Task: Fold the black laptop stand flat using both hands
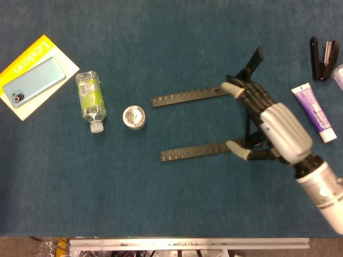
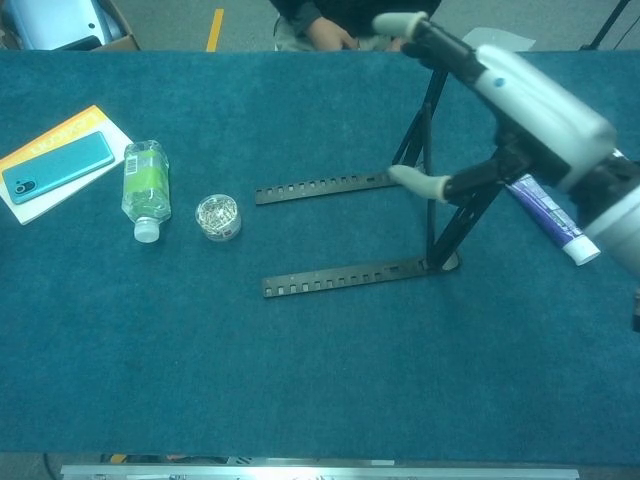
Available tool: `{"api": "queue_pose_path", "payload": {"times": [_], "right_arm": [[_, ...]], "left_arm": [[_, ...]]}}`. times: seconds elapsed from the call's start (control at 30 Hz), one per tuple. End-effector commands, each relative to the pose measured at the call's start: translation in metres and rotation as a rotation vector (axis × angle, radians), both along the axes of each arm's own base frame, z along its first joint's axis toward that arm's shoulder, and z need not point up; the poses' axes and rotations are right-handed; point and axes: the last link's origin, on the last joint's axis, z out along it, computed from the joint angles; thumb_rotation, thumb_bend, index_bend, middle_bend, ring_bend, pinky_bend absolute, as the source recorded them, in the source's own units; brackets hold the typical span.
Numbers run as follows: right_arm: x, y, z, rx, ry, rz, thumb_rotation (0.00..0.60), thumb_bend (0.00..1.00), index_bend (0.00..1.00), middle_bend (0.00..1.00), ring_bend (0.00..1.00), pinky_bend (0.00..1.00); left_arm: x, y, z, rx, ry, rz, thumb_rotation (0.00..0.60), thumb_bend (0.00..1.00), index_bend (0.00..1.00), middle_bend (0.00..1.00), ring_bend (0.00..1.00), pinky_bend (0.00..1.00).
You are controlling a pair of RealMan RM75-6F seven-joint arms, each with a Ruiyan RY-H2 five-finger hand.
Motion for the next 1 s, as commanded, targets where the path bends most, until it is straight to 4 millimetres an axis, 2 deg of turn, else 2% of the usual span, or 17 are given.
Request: {"api": "queue_pose_path", "payload": {"times": [0.03, 0.27, 0.53, 0.67, 1.0], "right_arm": [[-0.017, 0.003, 0.002, -0.006, 0.026, -0.034, 0.6, 0.24, 0.0, 0.0, 0.0, 0.0], [-0.04, 0.004, 0.002, -0.005, 0.039, -0.073, 0.6, 0.24, 0.0, 0.0, 0.0, 0.0], [-0.046, 0.0, -0.013, 0.042, 0.027, -0.088, 0.6, 0.24, 0.0, 0.0, 0.0, 0.0], [-0.04, 0.002, -0.019, 0.064, 0.009, -0.065, 0.6, 0.24, 0.0, 0.0, 0.0, 0.0], [-0.003, 0.013, -0.045, 0.178, -0.029, 0.053, 0.6, 0.24, 0.0, 0.0, 0.0, 0.0]], "left_arm": [[0.0, 0.0, 0.0, 0.001, -0.001, 0.0, 0.6, 0.4, 0.0, 0.0, 0.0, 0.0], [0.002, -0.002, 0.001, 0.008, -0.006, 0.001, 0.6, 0.4, 0.0, 0.0, 0.0, 0.0], [0.0, -0.005, 0.002, 0.008, -0.004, 0.015, 0.6, 0.4, 0.0, 0.0, 0.0, 0.0], [-0.001, -0.006, 0.004, 0.016, -0.001, 0.018, 0.6, 0.4, 0.0, 0.0, 0.0, 0.0], [-0.001, -0.007, 0.004, 0.015, -0.001, 0.021, 0.6, 0.4, 0.0, 0.0, 0.0, 0.0]]}}
